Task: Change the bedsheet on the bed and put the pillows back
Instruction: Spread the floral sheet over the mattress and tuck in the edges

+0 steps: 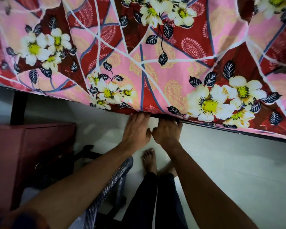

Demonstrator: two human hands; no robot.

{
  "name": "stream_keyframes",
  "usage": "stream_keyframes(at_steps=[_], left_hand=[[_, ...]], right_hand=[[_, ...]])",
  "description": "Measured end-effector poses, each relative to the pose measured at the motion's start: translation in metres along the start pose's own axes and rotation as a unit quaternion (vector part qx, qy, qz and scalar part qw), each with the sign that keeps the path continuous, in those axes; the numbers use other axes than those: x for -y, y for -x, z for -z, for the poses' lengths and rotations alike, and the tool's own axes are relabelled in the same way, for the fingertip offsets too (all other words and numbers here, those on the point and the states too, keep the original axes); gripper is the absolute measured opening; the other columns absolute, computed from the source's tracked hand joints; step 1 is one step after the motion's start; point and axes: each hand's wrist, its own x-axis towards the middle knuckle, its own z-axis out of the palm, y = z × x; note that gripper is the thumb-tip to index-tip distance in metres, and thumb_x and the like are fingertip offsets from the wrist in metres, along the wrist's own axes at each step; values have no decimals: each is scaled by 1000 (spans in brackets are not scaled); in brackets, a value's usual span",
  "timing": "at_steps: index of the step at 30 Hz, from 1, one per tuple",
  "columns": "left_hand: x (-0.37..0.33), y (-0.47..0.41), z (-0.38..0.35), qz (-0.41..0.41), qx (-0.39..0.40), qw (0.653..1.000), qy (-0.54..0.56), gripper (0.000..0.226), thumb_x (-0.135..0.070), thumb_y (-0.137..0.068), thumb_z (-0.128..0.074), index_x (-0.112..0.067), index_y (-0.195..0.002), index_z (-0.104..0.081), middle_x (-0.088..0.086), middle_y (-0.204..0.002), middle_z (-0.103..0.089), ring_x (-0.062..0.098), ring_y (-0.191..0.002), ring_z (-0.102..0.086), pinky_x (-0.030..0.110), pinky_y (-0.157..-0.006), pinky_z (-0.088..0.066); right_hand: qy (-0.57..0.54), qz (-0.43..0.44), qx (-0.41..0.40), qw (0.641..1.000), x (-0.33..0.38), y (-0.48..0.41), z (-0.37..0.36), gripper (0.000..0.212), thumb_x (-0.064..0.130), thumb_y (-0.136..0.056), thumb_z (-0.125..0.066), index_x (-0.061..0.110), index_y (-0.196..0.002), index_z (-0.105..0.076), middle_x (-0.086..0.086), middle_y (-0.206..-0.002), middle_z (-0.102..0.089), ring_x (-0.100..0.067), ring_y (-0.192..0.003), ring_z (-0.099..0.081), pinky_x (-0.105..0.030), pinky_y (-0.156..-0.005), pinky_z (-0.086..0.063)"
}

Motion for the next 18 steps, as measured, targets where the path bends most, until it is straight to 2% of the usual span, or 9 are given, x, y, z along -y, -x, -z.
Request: stream_keyframes(at_steps=[2,4,7,9,10,12,14,16,18], left_hand=[[13,0,-1,25,39,997,-55,74,-31,-76,-65,-14,-144,-42,4,-137,-47,29,-130,-43,50,-114,-32],[19,0,-4,16,46,996,-76,74,-34,-78,-65,-14,-145,-41,5,-142,-45,30,-134,-40,51,-118,-25],[22,0,-9,3,33,998,-61,75,-39,-79,-62,-13,-146,-42,7,-143,-45,30,-135,-40,52,-117,-26],[28,-8,-6,2,2,1000,-29,62,-35,-75,-63,-15,-133,-57,5,-131,-57,30,-124,-51,51,-111,-35],[33,-13,-3,2,-7,1000,-5,52,-30,-72,-65,-16,-122,-65,5,-121,-65,32,-115,-57,49,-103,-43],[40,-23,7,0,-22,998,66,36,-20,-72,-65,-13,-106,-72,8,-103,-73,34,-96,-66,42,-85,-54],[50,-21,15,0,-48,993,109,32,-14,-76,-64,-12,-107,-74,8,-97,-75,30,-87,-68,35,-74,-56],[63,-7,20,0,-97,991,97,35,-11,-77,-63,-12,-111,-72,7,-96,-75,27,-85,-67,32,-73,-54],[77,8,18,18,-117,991,58,39,-16,-80,-62,-9,-117,-69,8,-104,-72,27,-94,-65,37,-83,-52]], right_hand=[[-2,-11,22,1000,-1,0,5,69,35,-87,-56,21,-151,-34,-3,-154,-42,-25,-143,-33,-47,-108,-29],[8,-17,9,1000,-2,6,10,62,34,-87,-56,21,-146,-43,-4,-148,-50,-26,-137,-43,-47,-105,-32],[13,40,-97,994,12,19,8,43,31,-81,-63,17,-122,-65,-3,-121,-70,-28,-113,-64,-43,-92,-46],[-10,96,-145,985,26,16,1,43,29,-76,-65,16,-118,-68,-2,-115,-72,-30,-106,-66,-42,-85,-49],[-21,101,-132,986,32,10,-3,45,30,-78,-63,17,-122,-66,-3,-118,-71,-31,-108,-65,-42,-87,-47],[-14,66,-49,997,40,-1,-9,56,30,-85,-59,16,-138,-54,-7,-136,-61,-32,-124,-55,-43,-96,-41],[13,50,-4,999,44,-5,-16,67,29,-85,-58,16,-149,-40,-6,-149,-47,-31,-137,-41,-44,-100,-37],[19,44,-5,999,50,-7,-17,71,29,-84,-58,17,-150,-36,-5,-152,-43,-29,-139,-38,-44,-100,-37],[-10,29,8,1000,54,-12,-10,66,30,-85,-59,20,-148,-41,-6,-149,-47,-30,-136,-43,-44,-103,-37]])
